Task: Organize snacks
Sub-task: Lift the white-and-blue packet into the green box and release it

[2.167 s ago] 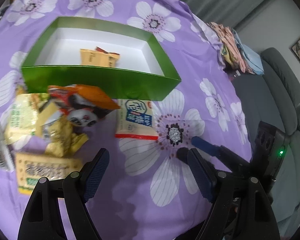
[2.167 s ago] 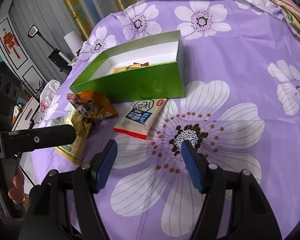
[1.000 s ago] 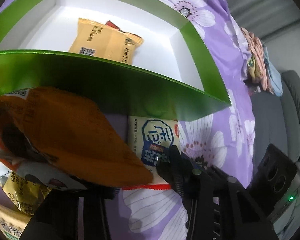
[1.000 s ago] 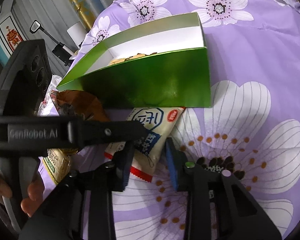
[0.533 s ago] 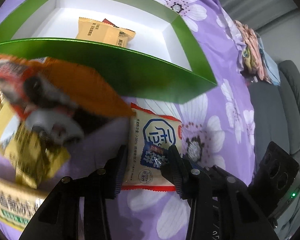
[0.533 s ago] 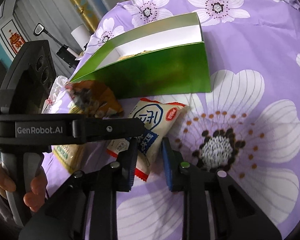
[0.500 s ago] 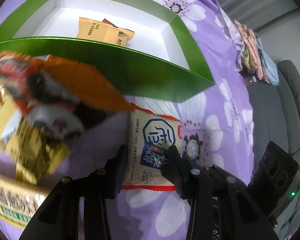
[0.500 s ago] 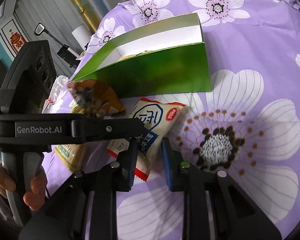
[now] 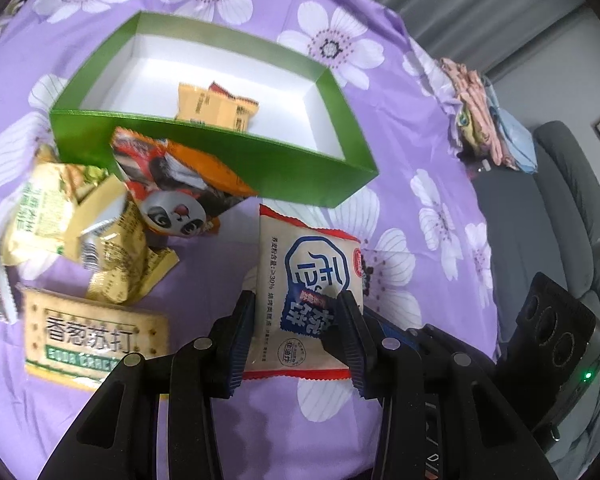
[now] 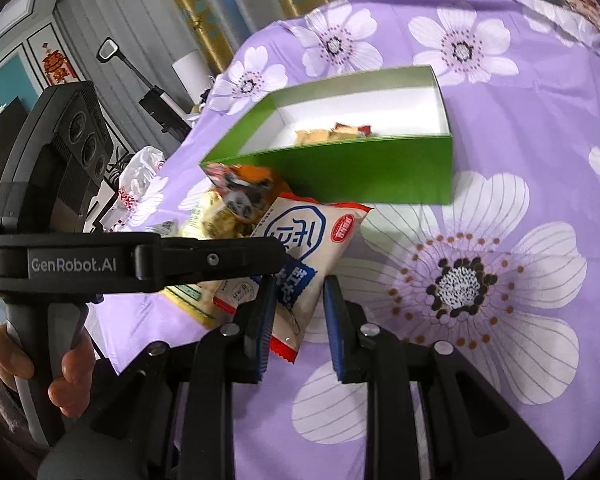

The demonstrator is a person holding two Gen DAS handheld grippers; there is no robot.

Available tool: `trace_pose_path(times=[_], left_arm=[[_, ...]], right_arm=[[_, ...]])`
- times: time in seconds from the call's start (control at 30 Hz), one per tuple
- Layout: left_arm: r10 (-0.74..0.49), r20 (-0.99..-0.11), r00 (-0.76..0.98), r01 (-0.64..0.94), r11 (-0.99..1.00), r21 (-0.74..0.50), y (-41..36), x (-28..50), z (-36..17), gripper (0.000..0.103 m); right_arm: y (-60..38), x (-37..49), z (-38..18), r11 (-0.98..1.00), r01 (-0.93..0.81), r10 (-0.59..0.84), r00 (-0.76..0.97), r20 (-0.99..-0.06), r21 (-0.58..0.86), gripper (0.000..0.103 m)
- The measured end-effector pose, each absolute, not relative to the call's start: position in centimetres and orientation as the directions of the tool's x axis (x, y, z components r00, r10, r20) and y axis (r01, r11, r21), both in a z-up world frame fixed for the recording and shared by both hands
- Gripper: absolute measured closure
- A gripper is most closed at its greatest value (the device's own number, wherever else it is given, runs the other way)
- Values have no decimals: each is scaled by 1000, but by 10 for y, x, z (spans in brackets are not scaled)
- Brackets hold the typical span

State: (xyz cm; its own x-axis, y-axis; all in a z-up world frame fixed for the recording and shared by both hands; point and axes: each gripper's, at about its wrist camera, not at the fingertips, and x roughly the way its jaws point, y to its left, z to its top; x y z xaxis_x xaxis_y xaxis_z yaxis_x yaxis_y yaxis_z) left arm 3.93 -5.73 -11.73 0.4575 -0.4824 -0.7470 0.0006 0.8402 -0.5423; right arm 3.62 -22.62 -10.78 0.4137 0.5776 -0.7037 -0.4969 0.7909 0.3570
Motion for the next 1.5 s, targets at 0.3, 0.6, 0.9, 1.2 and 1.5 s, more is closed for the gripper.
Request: trace_pose_path(times=[0.3,0.6,0.9,1.2,1.5], left_arm=[[-469,-707,529,37,845,-533,-46,28,-88,62],[-441,-681,585,52,858,-511,-30,28,-61,62],[-411,-670,618,44,869,-492,-19,34,-48,62],[-398,-663,634,43,874,-484,-12,46,-40,62],[-385,-660,645,49,883,-467,-13,67,-36,62]], right_arm=[[-214,31,-79,778,-540,589,452,-669,321,79],[-199,36,-57,757,-580,617,478,-626,303,79],[-186,44,-47,736,-610,639,486,-596,293,79],[-182,55,-42,727,-623,653,495,-574,290,79],[-180,74,-40,733,-616,653,516,-555,289,79]])
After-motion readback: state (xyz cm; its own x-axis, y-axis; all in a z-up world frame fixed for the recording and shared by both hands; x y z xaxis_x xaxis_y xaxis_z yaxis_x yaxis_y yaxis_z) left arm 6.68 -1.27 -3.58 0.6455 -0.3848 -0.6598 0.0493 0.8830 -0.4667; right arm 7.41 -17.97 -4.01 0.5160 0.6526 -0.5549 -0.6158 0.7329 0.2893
